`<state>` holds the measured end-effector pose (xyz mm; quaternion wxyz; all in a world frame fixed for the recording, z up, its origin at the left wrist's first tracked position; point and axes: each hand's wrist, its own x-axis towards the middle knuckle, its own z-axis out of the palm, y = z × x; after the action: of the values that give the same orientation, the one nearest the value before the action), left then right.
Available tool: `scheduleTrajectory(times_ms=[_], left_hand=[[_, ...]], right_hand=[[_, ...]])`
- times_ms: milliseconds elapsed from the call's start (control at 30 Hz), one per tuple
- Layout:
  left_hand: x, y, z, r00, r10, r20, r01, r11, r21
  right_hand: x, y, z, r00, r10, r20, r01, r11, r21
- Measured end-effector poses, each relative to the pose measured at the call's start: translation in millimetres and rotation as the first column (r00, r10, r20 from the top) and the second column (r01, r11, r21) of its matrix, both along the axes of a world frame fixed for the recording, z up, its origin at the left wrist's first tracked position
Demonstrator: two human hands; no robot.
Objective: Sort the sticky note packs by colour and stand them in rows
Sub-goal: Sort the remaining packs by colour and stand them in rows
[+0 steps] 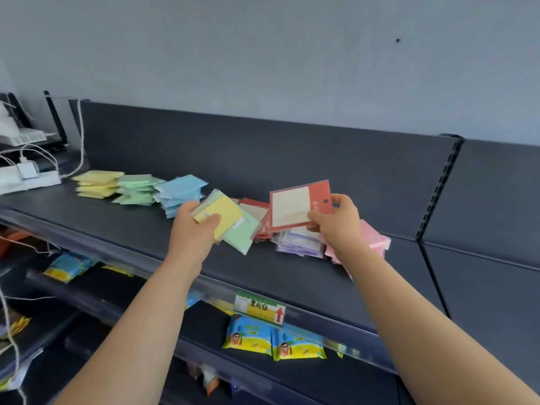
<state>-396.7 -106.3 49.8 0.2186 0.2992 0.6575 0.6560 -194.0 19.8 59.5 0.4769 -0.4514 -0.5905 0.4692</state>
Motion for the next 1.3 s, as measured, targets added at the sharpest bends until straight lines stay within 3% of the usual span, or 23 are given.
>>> scheduleTrajectory(times_ms=[300,500,633,733,867,1033,1300], left_hand=[[-65.2,19.6,-3.4,0.987,0.127,0.099,-0.133,0.99,0.057],[-87.9,36.3,-10.7,0.986,0.1,0.13,-0.11,0.992,0.069],[-109.4,47.5,-18.2,0.987,0.084,0.138,-0.092,0.994,0.054],[-128.7,55.5,-19.6,0.992,0.046,0.118,-0.053,0.997,0.052],[-154.9,62.8,-14.7,0.996,0.007,0.088,-0.013,0.997,0.073],[-202.2,60.3,-5.2,0.996,-0.025,0.082,0.017,0.995,0.099],[-277.8,46.7,0.7,0.988,-0.134,0.075,0.126,0.987,0.103]], right_hand=[[-84.0,43.6,-4.6,0.975,0.143,0.168,-0.136,0.989,-0.053],[-116.1,73.3,-15.6,0.917,0.147,0.371,-0.131,0.989,-0.07],[-123.9,82.2,-17.6,0.796,0.195,0.573,-0.171,0.981,-0.095],[-136.4,83.4,-18.6,0.706,0.089,0.703,-0.167,0.985,0.043],[-169.9,59.8,-6.5,0.791,0.081,0.607,-0.276,0.932,0.235],[-231.3,20.6,8.0,0.82,0.281,0.498,-0.397,0.907,0.143],[-306.0,-8.6,10.5,0.917,0.263,0.299,-0.306,0.946,0.106]])
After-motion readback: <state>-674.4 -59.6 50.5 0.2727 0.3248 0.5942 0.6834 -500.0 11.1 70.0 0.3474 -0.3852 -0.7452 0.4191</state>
